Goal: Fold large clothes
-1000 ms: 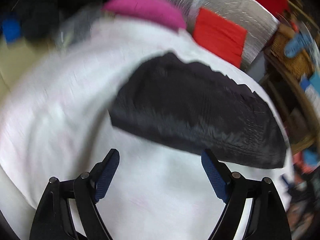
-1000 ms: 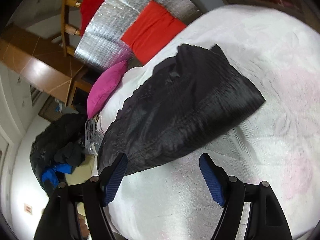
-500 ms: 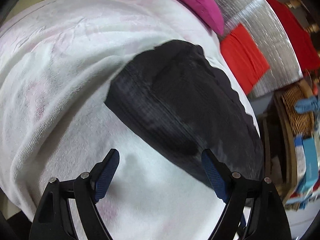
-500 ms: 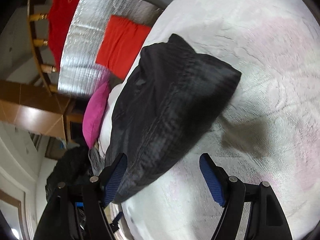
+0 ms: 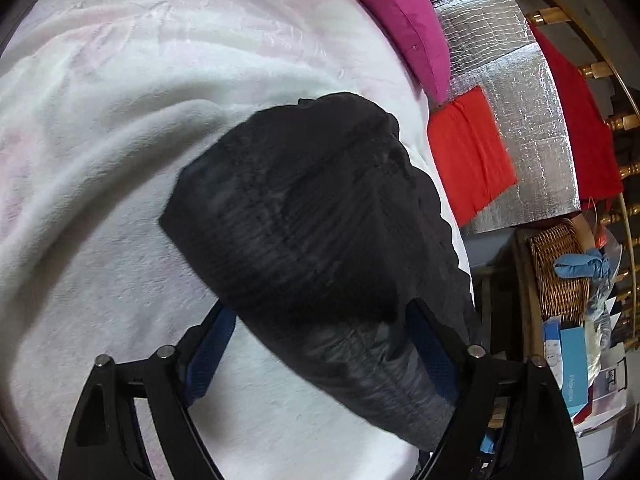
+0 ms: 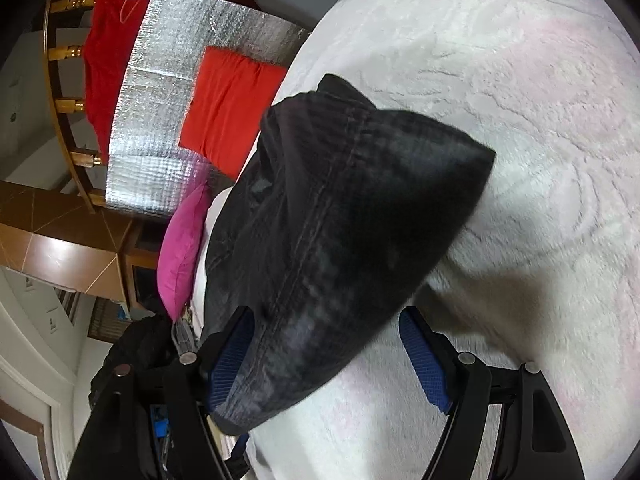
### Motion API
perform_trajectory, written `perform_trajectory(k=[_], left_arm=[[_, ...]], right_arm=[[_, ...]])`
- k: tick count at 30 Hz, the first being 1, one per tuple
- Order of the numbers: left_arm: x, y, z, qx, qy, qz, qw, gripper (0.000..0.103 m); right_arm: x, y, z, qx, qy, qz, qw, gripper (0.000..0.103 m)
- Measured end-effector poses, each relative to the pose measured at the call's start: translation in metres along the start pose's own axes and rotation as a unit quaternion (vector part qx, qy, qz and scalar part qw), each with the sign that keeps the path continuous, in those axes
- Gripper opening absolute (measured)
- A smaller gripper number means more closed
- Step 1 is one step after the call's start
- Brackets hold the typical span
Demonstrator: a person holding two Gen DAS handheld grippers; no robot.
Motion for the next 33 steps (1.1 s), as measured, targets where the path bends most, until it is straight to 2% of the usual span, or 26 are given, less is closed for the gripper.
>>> perform_trajectory(k=[4,8,12,16,20,22,25,28,33], left_arm=[[0.009,-0.005,0.001,-0.045,0.02,0.006,0.9988,0.088],[0.017,-0.009,-0.008,-0.044,0.017,0.0,0.9989,0.088],[0.031,-0.021,-0.02,-0.041,0.0,-0.01,0.9991,0.076],[0.034,-0.026,-0.023,-0.031,-0.007,-0.019,0.9993,0.066],[0.033,-0.03,-0.028,-0.014,-0.013,-0.028,0.9994,0.054],[0.029,-0.031,-0.032,-0.004,-0.011,-0.035,0.9993,0.044],[0.022,-0.03,-0.039,0.009,-0.01,-0.046,0.9989,0.036],[0.013,-0.027,-0.041,0.021,-0.012,-0.053,0.9983,0.031],[-0.005,-0.013,-0.038,0.032,-0.016,-0.048,0.9982,0.028]], right_arm=[[0.009,-0.01,-0.002,0.012,-0.006,-0.001,1.0,0.078],[0.018,-0.021,-0.003,0.033,-0.015,-0.021,0.999,0.082],[0.031,-0.029,0.006,0.014,0.003,-0.042,0.999,0.086],[0.042,-0.034,0.016,-0.017,0.021,-0.053,0.998,0.085],[0.046,-0.036,0.022,-0.055,0.053,-0.063,0.995,0.074],[0.044,-0.038,0.023,-0.064,0.056,-0.065,0.994,0.06],[0.038,-0.039,0.032,-0.089,0.055,-0.071,0.992,0.05],[0.032,-0.036,0.04,-0.113,0.057,-0.076,0.989,0.046],[0.019,-0.033,0.041,-0.118,0.052,-0.078,0.989,0.044]])
Point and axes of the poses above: each gripper's, at about its wrist camera, not at the fingertips, and x roughly the way its jaws point, z to its left, y to its underside, the point moved 5 cm from there along x, roughly the way its jaws point, and after that the axes turned 4 degrees about -y, right-handed, at the moved point
